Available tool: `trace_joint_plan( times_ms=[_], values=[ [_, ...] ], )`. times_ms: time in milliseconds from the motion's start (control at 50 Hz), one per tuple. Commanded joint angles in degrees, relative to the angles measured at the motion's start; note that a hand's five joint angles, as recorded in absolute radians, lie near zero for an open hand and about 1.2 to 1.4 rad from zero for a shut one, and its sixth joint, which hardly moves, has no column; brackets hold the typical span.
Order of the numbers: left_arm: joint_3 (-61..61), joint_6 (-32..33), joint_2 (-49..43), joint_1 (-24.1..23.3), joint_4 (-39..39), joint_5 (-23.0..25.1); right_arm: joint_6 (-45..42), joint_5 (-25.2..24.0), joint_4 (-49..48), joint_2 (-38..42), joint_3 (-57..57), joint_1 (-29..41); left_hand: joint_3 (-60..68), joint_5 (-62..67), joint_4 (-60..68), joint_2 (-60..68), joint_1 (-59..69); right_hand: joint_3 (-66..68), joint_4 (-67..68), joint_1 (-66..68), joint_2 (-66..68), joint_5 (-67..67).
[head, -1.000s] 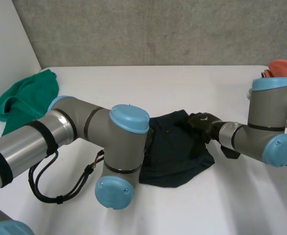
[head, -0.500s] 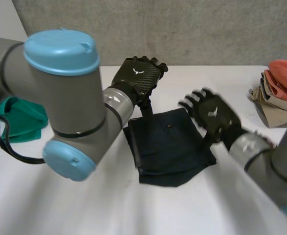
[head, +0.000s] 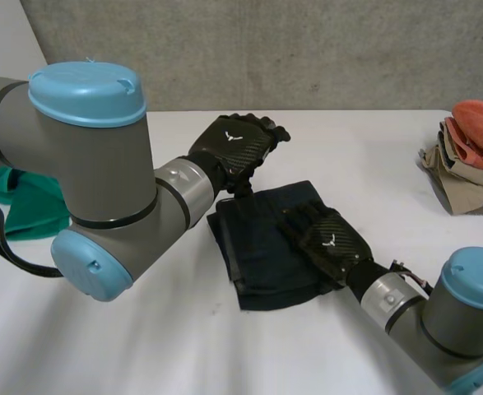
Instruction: Fold the laundry.
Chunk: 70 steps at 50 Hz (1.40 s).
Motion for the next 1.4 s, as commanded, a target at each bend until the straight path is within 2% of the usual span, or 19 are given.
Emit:
trace_joint_plan(
  times_ms=[20, 60, 80, 140, 320, 400, 420, 760, 840, 860, 880, 1000, 1160, 1220, 1320, 1400],
  values=[
    [-0.8, 0.0, 0.0, 0.0, 0.1, 0.0, 0.3, 0.0, 0.1, 3.3, -5.1, 1.1, 0.1, -2.2, -1.0, 0.3, -0.4, 31.5, 31.2, 30.8, 31.9, 31.7],
    [-0.8, 0.0, 0.0, 0.0, 0.1, 0.0, 0.4, 0.0, 0.1, 3.4, -6.0, 1.8, 0.1, -2.2, -1.0, 0.3, -0.4, 46.6, 46.4, 45.9, 47.0, 46.8],
    [-0.9, 0.0, 0.0, 0.0, 0.1, 0.0, 0.5, 0.1, 0.1, 3.4, -6.7, 2.1, 0.1, -2.2, -1.0, 0.3, -0.4, 60.6, 60.4, 60.0, 61.1, 60.9],
    [-0.9, 0.0, 0.1, -0.1, 0.1, 0.0, 1.2, 0.0, 0.1, 3.4, -7.5, 2.4, 0.1, -2.2, -1.0, 0.3, -0.4, 61.6, 61.3, 60.9, 62.0, 61.8],
    [-1.0, 0.0, 0.5, -0.1, 0.2, 0.0, 11.9, 0.7, 1.5, 1.6, -13.6, 2.2, 0.2, -2.0, -0.8, 0.4, -0.2, 61.6, 61.3, 60.9, 62.0, 61.8],
    [-1.2, 0.0, 1.0, -0.1, 0.1, 0.0, 14.3, 0.6, 4.6, 2.0, -15.0, 2.0, 0.1, -2.2, -1.0, 0.3, -0.4, 36.6, 36.4, 36.0, 37.1, 36.9],
    [-1.2, 0.0, 1.1, -0.1, 0.1, 0.0, 14.3, 0.5, 5.1, 2.3, -15.4, 2.0, 0.1, -2.2, -1.0, 0.3, -0.4, 34.1, 33.8, 33.4, 34.5, 34.3],
    [-2.4, 0.0, 1.1, -0.1, 0.2, 0.1, 12.5, 0.6, 8.6, 7.5, -20.0, 2.2, 0.1, -2.2, -1.0, 0.3, -0.4, 16.2, 16.0, 15.6, 16.7, 16.5],
    [-2.5, 0.0, 1.1, -0.1, 0.2, 0.1, 10.7, 1.0, 9.5, 7.8, -20.9, 2.3, 0.1, -2.2, -1.0, 0.3, -0.4, 24.7, 24.5, 24.1, 25.2, 25.0],
    [-2.5, 0.0, 1.2, -0.1, 0.2, 0.0, 9.8, 1.3, 9.8, 7.7, -21.4, 2.3, 0.1, -2.2, -1.0, 0.3, -0.4, 48.4, 48.2, 47.8, 48.9, 48.7],
    [-2.5, 0.0, 1.2, -0.1, 0.2, 0.0, 9.5, 1.5, 10.0, 7.7, -21.8, 2.3, 0.2, -2.0, -0.8, 0.4, -0.2, 61.4, 61.2, 60.8, 61.9, 61.7],
    [-2.4, 0.0, 2.2, -0.1, 0.3, 0.1, 9.4, 2.3, 10.2, 7.2, -25.4, 1.8, 0.1, -2.2, -1.0, 0.3, -0.4, 61.6, 61.3, 60.9, 62.0, 61.8],
    [-1.9, -0.1, 4.6, 0.0, 0.7, 0.2, 10.9, 2.7, 9.0, 2.2, -32.1, 0.3, 0.1, -2.2, -1.0, 0.3, -0.4, 61.6, 61.3, 60.9, 62.0, 61.8],
    [-1.8, -0.1, 5.3, -0.1, 0.9, 0.3, 14.3, 3.6, 7.3, 1.4, -35.6, -3.5, 0.1, -2.2, -1.0, 0.3, -0.4, 61.6, 61.3, 60.9, 62.0, 61.8],
    [-1.7, 0.0, 6.1, -0.8, 2.1, 0.6, 25.1, 6.2, 0.7, -1.2, -40.8, -11.2, 0.1, -2.2, -1.0, 0.3, -0.4, 61.6, 61.3, 60.9, 62.0, 61.8],
    [-1.8, -0.1, 6.8, -1.3, 2.2, 0.6, 32.4, 6.4, -1.8, -1.7, -43.8, -19.0, 0.1, -2.2, -1.0, 0.3, -0.4, 61.6, 61.3, 60.9, 62.0, 61.8]
  ],
)
